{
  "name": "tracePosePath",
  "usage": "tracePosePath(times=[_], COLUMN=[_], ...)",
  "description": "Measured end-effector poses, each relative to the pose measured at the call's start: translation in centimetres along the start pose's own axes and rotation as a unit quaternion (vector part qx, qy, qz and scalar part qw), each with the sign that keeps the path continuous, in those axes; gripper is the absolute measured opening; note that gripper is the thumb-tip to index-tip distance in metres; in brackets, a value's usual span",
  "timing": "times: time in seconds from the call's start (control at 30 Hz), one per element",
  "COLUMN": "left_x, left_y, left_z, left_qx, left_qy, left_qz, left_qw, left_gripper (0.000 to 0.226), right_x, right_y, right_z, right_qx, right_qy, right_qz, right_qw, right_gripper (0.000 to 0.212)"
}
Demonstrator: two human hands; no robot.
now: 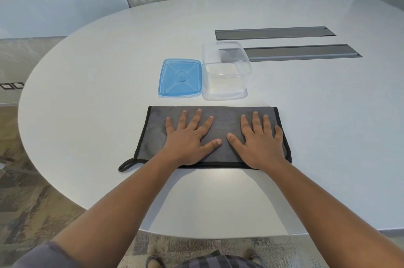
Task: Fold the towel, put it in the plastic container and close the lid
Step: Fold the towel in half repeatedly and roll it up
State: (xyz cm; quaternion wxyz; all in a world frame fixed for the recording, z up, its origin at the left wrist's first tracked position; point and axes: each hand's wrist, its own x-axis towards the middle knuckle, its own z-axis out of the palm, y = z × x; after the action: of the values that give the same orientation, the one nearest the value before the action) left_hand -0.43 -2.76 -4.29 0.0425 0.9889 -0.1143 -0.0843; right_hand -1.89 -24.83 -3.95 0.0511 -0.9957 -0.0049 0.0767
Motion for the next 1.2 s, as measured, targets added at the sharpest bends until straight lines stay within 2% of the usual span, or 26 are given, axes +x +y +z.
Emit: tracePosePath(times=[0.1, 0.43, 0.53, 0.63, 0.7, 0.77, 0.83, 0.93, 1.2], left_x=[-0.5, -1.9, -2.0, -1.8, -1.6, -1.5, -1.3, -1.2, -1.3], left_y=[-1.0, -4.2, -4.7, -5.7, -6.6, -7.3, -7.8, -8.3, -8.7], left_z=[-0.1, -0.3, -1.0, -2.5, -3.3, -4.0, -4.6, -5.0, -5.7], left_qx=[-0.011, -0.084, -0.128, -0.213, -0.266, -0.294, -0.308, -0.315, -0.338], left_qy=[0.008, 0.026, 0.063, 0.112, 0.116, 0.120, 0.126, 0.108, 0.050], left_qz=[-0.056, -0.228, -0.258, -0.288, -0.304, -0.312, -0.313, -0.310, -0.286], left_qw=[0.998, 0.970, 0.956, 0.927, 0.907, 0.896, 0.889, 0.891, 0.895], left_gripper=[0.091, 0.082, 0.080, 0.079, 0.072, 0.058, 0.045, 0.036, 0.034], right_x=[0.2, 1.6, 1.8, 1.9, 1.5, 0.8, 0.6, 1.3, 1.6], right_y=[0.6, 3.2, 2.7, 0.5, -2.0, -4.8, -7.1, -9.0, -10.6], right_z=[-0.2, -0.3, -0.5, -0.6, -1.0, -1.5, -1.9, -2.1, -2.1], right_qx=[-0.001, 0.001, 0.001, 0.098, 0.281, 0.462, 0.547, 0.597, 0.632], right_qy=[0.004, 0.028, 0.049, 0.093, 0.069, 0.029, 0.010, -0.007, -0.023], right_qz=[0.016, -0.020, -0.025, -0.046, -0.048, -0.037, -0.029, -0.016, -0.013], right_qw=[1.000, 0.999, 0.999, 0.990, 0.956, 0.886, 0.837, 0.802, 0.775], right_gripper=[0.090, 0.089, 0.086, 0.073, 0.066, 0.064, 0.065, 0.068, 0.070])
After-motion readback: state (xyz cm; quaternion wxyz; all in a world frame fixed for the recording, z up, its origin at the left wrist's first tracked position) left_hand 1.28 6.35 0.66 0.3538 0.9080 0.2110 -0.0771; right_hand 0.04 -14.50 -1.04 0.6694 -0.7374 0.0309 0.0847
